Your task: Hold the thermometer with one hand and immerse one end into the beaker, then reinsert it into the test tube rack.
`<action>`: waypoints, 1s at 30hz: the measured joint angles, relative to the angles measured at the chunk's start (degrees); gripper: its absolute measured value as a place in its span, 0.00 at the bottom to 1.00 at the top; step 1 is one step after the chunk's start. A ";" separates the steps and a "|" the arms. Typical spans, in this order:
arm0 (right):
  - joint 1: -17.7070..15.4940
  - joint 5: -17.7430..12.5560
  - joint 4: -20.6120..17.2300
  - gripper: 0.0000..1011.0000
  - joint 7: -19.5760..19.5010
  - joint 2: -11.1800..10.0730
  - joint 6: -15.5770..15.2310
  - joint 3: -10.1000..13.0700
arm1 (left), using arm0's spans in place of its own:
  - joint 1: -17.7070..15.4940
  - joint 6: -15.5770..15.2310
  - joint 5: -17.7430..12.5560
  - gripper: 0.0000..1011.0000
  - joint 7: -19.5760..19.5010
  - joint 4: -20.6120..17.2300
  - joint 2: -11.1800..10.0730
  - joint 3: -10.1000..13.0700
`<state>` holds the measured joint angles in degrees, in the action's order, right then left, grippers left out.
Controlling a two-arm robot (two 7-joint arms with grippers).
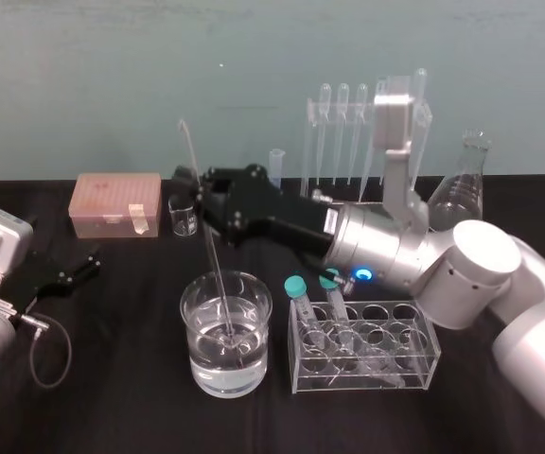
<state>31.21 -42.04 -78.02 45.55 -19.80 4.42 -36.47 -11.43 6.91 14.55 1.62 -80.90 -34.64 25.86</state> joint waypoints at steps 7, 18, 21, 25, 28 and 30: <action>1.44 -3.71 -3.40 0.06 0.70 -0.81 -1.24 2.30 | 0.00 0.00 0.00 1.00 0.00 0.00 0.00 0.00; 4.48 -11.34 -10.78 0.06 -1.68 -4.01 -3.38 8.70 | 0.00 0.00 0.00 1.00 0.00 0.00 0.00 0.00; 4.33 -10.24 -10.92 0.06 -4.52 -5.70 -1.80 10.21 | 0.00 0.00 0.00 1.00 0.00 0.00 0.00 0.00; 2.75 -8.22 -10.70 0.06 -8.44 -8.01 -0.24 12.24 | 0.00 0.00 0.00 1.00 0.00 0.00 0.00 0.00; 0.16 -7.42 -11.12 0.06 -10.69 -10.14 -0.07 13.97 | 0.00 0.00 0.00 1.00 0.00 0.00 0.00 0.00; -1.31 -7.39 -11.70 0.06 -11.44 -11.15 -0.26 14.74 | 0.00 0.00 0.00 1.00 0.00 0.00 0.00 0.00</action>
<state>29.90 -49.43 -89.72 34.11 -30.95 4.16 -21.73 -11.43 6.91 14.55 1.62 -80.90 -34.64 25.86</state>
